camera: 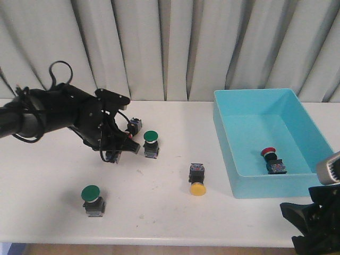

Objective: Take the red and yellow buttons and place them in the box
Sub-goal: 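Grasp the yellow button with the left gripper and lift it, then pass the yellow button from the left gripper to the right gripper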

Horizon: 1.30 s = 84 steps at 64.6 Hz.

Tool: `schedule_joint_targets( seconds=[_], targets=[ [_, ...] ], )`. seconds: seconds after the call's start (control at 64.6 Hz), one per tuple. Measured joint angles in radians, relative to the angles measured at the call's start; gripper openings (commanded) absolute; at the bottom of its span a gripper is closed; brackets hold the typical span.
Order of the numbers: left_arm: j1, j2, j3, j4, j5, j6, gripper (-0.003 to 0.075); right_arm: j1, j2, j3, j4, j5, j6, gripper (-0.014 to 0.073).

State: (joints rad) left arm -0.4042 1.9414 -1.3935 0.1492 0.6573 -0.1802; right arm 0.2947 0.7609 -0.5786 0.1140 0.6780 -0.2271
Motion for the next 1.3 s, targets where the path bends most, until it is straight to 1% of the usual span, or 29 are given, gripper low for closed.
schedule_joint_targets(
  seconds=[0.201, 0.34, 0.48, 0.65, 0.774, 0.866, 0.975, 1.052, 1.191, 1.222, 1.3],
  targets=[
    [0.000, -0.170, 0.000, 0.000, 0.112, 0.094, 0.0185, 0.000, 0.000, 0.000, 0.000, 0.000, 0.000, 0.0426],
    [0.000, -0.293, 0.005, 0.000, 0.191, 0.129, 0.0185, 0.000, 0.000, 0.000, 0.000, 0.000, 0.000, 0.0426],
    [0.000, -0.431, 0.084, 0.000, 0.188, 0.139, 0.0185, 0.000, 0.000, 0.000, 0.000, 0.000, 0.000, 0.0426],
    [0.000, -0.601, 0.253, -0.001, 0.167, 0.139, 0.0185, 0.000, 0.000, 0.000, 0.000, 0.000, 0.000, 0.0426],
    [0.000, -0.694, 0.366, -0.036, 0.102, 0.142, 0.0185, 0.000, 0.000, 0.000, 0.000, 0.000, 0.000, 0.0426],
    [-0.002, -0.727, 0.421, -0.095, 0.043, 0.187, 0.0185, 0.000, 0.000, 0.000, 0.000, 0.000, 0.000, 0.0426],
    [-0.016, -0.731, 0.445, -0.223, 0.005, 0.322, 0.0185, 0.000, 0.000, 0.000, 0.000, 0.000, 0.000, 0.0426],
    [-0.036, -0.725, 0.448, -0.360, -0.006, 0.479, 0.0185, 0.000, 0.000, 0.000, 0.000, 0.000, 0.000, 0.0426],
    [-0.072, -0.703, 0.449, -0.617, -0.005, 0.824, 0.0185, 0.000, 0.000, 0.000, 0.000, 0.001, 0.000, 0.0426],
    [-0.078, -0.698, 0.449, -0.681, 0.000, 0.919, 0.0185, 0.000, 0.000, 0.000, 0.000, 0.001, 0.000, 0.0426],
    [-0.088, -0.689, 0.449, -0.793, 0.024, 1.099, 0.0185, 0.000, 0.000, 0.000, 0.000, 0.001, 0.000, 0.0426]
  ],
)
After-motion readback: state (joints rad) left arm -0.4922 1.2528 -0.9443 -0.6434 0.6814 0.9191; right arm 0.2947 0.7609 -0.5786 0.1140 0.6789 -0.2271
